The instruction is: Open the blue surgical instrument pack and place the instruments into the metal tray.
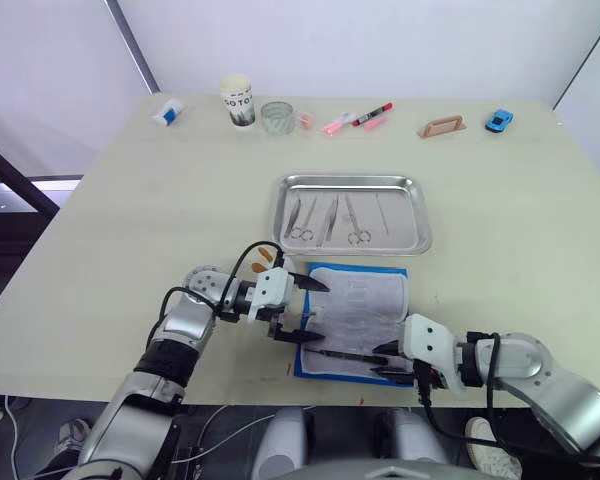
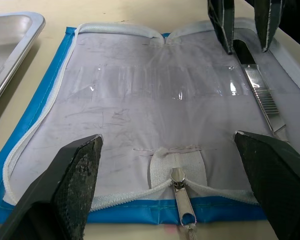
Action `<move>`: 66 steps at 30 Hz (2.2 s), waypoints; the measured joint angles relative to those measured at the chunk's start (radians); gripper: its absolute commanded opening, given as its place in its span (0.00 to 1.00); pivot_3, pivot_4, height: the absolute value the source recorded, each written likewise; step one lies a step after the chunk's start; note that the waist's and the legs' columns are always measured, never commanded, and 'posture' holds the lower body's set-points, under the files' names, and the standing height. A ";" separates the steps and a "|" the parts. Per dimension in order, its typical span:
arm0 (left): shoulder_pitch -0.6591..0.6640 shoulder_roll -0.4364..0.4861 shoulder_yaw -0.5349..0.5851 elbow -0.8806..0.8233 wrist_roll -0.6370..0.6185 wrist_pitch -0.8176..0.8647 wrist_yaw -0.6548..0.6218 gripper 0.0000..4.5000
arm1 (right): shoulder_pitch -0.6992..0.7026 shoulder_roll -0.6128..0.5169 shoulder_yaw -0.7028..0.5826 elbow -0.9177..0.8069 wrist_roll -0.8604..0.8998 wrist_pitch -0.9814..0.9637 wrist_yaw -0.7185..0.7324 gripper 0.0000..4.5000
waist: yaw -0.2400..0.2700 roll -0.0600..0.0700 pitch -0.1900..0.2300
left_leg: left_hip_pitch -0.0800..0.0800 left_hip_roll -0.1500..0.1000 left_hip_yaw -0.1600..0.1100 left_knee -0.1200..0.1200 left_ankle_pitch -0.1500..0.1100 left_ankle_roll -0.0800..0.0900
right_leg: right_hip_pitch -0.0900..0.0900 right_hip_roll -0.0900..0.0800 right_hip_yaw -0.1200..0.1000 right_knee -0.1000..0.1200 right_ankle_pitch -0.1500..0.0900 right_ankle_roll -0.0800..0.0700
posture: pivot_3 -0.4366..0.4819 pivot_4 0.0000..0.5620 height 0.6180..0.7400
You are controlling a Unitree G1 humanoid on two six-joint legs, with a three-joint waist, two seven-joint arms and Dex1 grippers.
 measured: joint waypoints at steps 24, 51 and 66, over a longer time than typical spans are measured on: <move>0.001 0.002 0.000 0.000 0.000 0.002 0.000 1.00 | 0.007 0.051 0.053 0.052 -0.113 -0.094 -0.017 0.29 | 0.000 -0.001 -0.001 | 0.001 0.000 0.000 0.000 0.000 0.000 | 0.001 0.001 0.000 0.000 0.000 0.000 | 0.48 0.27 1.00; -0.002 0.004 0.000 0.012 0.001 0.003 0.000 1.00 | 0.043 0.049 0.058 0.076 -0.131 -0.136 -0.019 0.01 | 0.000 -0.004 -0.010 | 0.002 0.000 0.000 0.000 0.000 0.000 | 0.002 0.001 0.000 0.000 0.000 0.000 | 0.48 0.27 1.00; -0.005 0.002 -0.002 0.012 0.001 0.003 0.007 1.00 | 0.009 -0.028 0.030 0.028 -0.119 -0.086 0.037 0.01 | 0.001 -0.004 -0.011 | 0.001 0.000 0.000 0.000 0.000 0.000 | 0.002 0.001 0.000 0.000 0.000 0.000 | 0.48 0.27 1.00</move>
